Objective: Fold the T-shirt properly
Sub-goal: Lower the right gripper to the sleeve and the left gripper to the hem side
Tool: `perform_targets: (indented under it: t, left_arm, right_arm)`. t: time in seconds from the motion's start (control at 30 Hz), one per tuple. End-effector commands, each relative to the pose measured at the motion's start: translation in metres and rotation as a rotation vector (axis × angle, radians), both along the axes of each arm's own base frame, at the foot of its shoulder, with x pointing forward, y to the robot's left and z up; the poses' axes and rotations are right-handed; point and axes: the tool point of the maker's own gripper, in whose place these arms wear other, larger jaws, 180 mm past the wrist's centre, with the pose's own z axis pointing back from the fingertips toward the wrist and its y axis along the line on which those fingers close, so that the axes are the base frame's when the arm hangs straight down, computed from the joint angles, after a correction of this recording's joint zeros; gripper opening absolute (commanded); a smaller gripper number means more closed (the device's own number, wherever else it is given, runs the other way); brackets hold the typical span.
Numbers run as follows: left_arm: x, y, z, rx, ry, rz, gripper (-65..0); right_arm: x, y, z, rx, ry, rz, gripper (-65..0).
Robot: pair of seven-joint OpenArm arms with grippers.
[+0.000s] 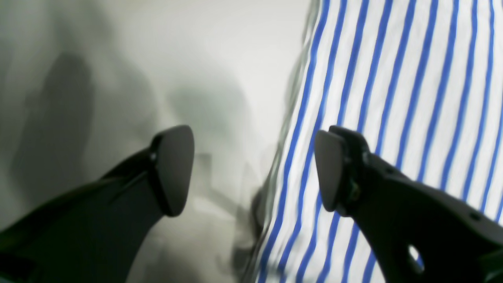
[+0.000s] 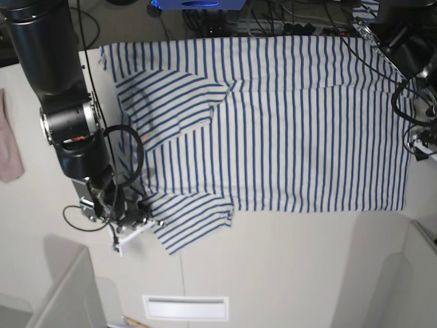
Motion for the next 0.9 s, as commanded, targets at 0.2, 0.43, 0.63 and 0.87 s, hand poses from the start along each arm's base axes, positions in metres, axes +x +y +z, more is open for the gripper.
perform_targets:
  t: [0.2,0.43,0.63,0.87]
  left_arm:
    - [0.096,0.006,0.012,0.007,-0.118,-0.056,-20.2]
    - [0.145,0.014,0.004,-0.103,-0.303,0.076,-19.3]
    - [0.152,0.021,0.002,-0.119,-0.403,0.156,-19.3]
    - [0.121,0.018,-0.038,-0.076,-0.279,0.137,-19.3]
  right_arm:
    - [0.009,0.008,0.01,-0.014,-0.004,0.019,-65.0]
    - [0.01,0.007,0.011,-0.015,-0.005,0.018,-65.0]
    - [0.008,0.001,0.01,-0.022,-0.003,0.014,-65.0]
    - [0.008,0.001,0.009,-0.021,-0.002,0.015,-65.0]
